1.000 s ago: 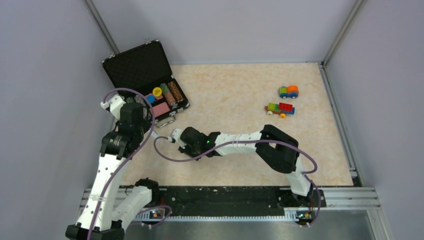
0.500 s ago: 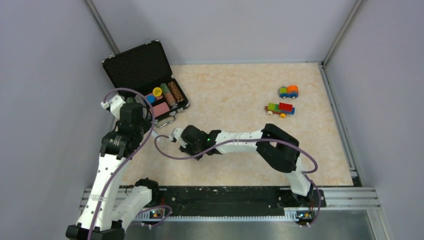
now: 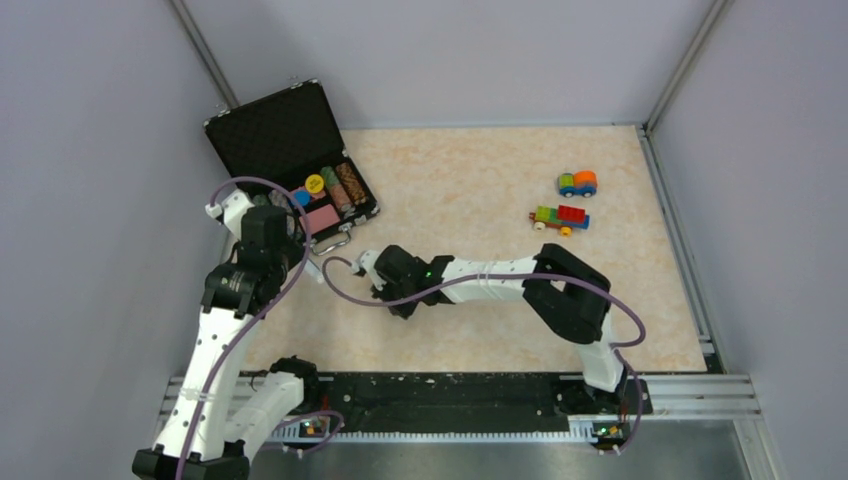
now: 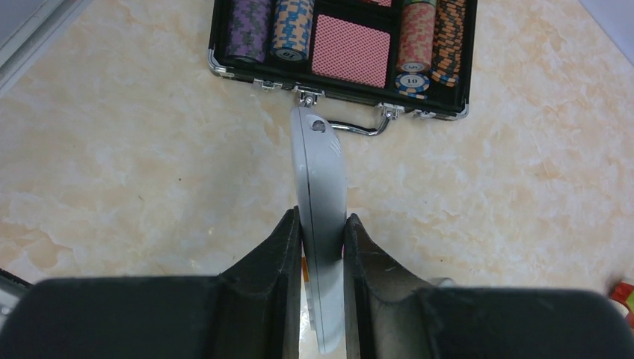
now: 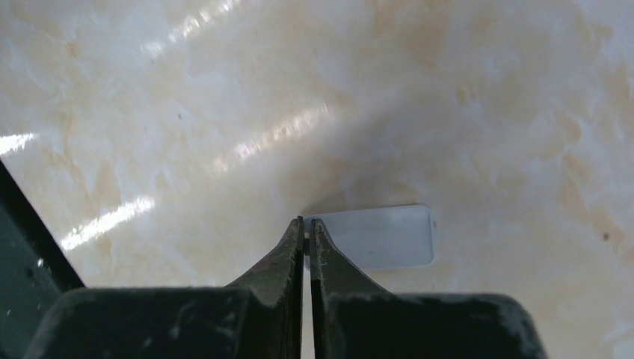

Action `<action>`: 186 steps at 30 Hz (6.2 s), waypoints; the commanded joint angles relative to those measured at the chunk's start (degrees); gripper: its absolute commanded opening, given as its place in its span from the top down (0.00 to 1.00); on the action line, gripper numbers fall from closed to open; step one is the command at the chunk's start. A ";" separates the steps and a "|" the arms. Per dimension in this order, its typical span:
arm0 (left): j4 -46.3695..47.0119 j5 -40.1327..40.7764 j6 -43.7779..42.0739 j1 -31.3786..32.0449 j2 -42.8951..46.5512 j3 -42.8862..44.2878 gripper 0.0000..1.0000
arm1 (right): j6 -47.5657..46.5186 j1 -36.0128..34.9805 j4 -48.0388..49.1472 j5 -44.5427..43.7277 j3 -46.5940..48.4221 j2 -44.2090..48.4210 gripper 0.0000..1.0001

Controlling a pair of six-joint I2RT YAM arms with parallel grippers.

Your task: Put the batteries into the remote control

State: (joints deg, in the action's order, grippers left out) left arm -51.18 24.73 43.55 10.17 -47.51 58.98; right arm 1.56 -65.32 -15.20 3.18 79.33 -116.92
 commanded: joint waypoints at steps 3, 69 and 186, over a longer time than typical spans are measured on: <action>4.83 -2.91 0.03 -0.33 1.08 -1.66 1.00 | 10.00 5.66 3.00 5.73 -8.95 13.37 1.00; 31.69 6.56 60.50 38.82 -11.27 -36.58 0.26 | 54.49 25.19 10.08 19.42 -24.76 44.57 1.00; 20.75 -82.11 -29.59 27.20 -17.43 17.70 1.00 | 14.40 27.26 -17.89 45.99 5.07 46.13 0.58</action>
State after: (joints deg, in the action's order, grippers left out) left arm -33.17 -55.66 15.27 38.02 -65.17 75.22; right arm 19.92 -38.44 -29.47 46.39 82.61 -70.28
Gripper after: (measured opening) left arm 0.030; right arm 0.404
